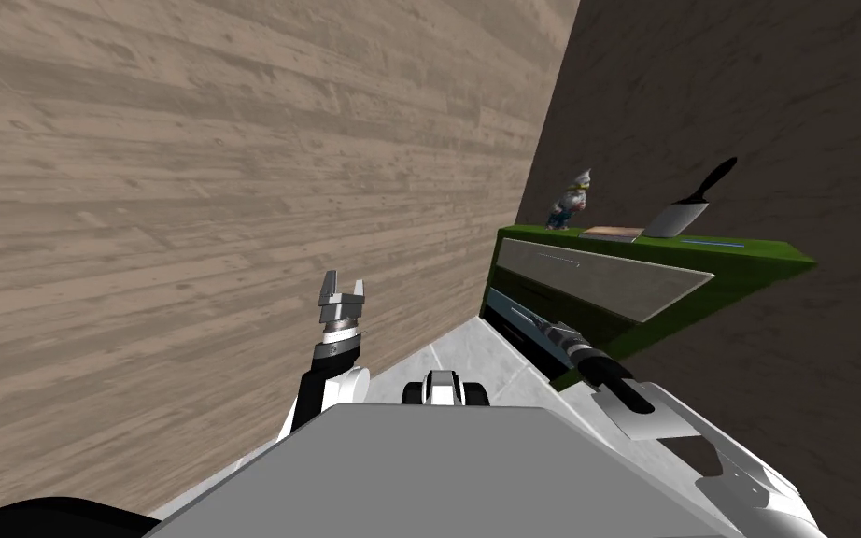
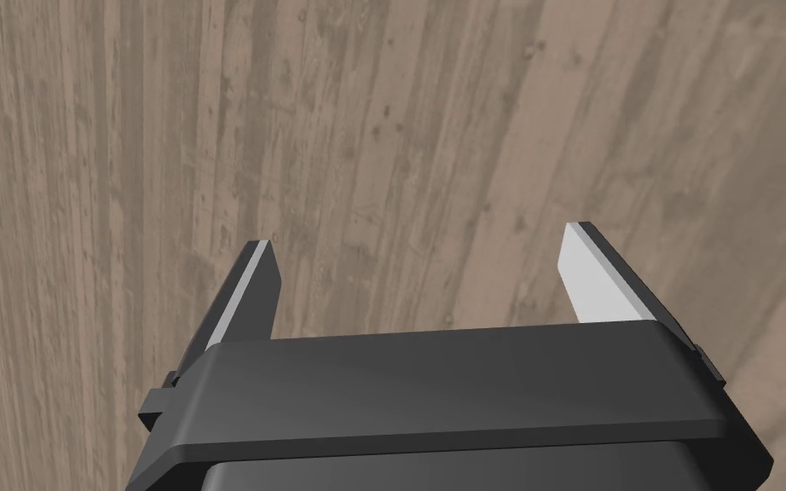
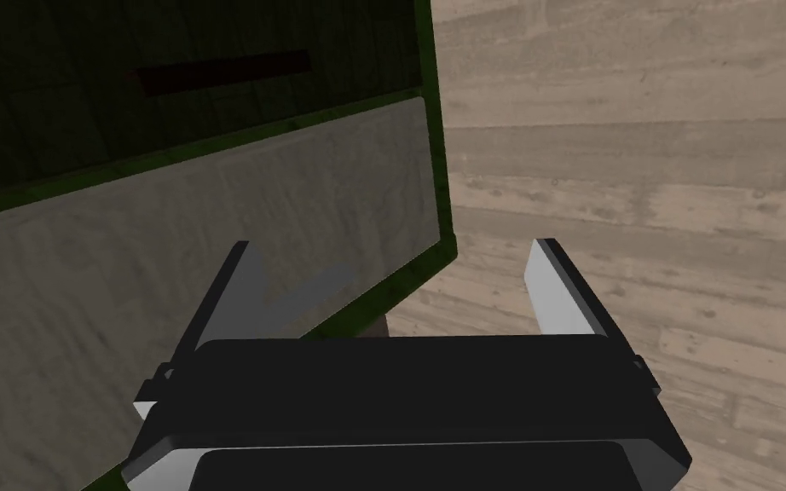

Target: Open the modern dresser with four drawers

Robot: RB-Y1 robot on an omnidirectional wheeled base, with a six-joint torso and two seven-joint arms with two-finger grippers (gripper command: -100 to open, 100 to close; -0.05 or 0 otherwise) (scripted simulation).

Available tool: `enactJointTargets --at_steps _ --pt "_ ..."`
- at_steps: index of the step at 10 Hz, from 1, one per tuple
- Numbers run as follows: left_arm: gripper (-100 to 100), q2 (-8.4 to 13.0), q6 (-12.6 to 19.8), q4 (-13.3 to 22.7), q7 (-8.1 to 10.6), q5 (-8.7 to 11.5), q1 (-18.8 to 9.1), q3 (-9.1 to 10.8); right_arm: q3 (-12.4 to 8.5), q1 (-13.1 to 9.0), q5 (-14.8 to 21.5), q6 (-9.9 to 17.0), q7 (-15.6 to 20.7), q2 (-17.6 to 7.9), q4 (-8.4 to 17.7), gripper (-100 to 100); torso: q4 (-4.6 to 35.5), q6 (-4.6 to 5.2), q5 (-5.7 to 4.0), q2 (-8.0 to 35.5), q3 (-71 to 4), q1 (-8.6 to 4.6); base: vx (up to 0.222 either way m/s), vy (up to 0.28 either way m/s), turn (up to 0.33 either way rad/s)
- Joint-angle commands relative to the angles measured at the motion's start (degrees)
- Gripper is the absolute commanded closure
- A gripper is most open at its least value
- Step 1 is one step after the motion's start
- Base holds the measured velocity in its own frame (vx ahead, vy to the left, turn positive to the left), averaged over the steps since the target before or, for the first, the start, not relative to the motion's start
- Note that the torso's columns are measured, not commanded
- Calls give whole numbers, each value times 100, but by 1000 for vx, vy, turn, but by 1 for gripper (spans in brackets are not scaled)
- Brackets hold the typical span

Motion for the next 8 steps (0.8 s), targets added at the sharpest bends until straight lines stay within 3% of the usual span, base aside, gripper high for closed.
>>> enactJointTargets --at_steps 1,2,3,4,5,8 --pt "0 0 0 0 0 0 -1 0 -33 -102 139 231 198 -213 436 -100 0 -5 0 -3 -2 2 29 32 114" --pt "0 0 0 0 0 0 0 0 -78 -140 243 435 350 -423 631 -100 -1 0 0 -4 -2 5 31 43 191" --pt "0 0 0 0 0 0 0 0 -78 -140 243 435 350 -423 732 -100 -2 -4 3 -6 -4 10 30 36 117" --pt "0 0 0 0 0 0 0 0 -122 -180 347 636 501 -631 1034 -100 -2 0 3 -6 -4 7 41 44 193" --pt "0 0 0 0 0 0 0 0 -122 -180 347 639 501 -631 1034 -100 -2 -3 3 -8 -5 10 39 31 91" --pt "0 0 0 0 0 0 0 0 -209 -262 552 1043 795 -1036 1549 -100 -2 1 2 -4 -3 7 40 39 170"
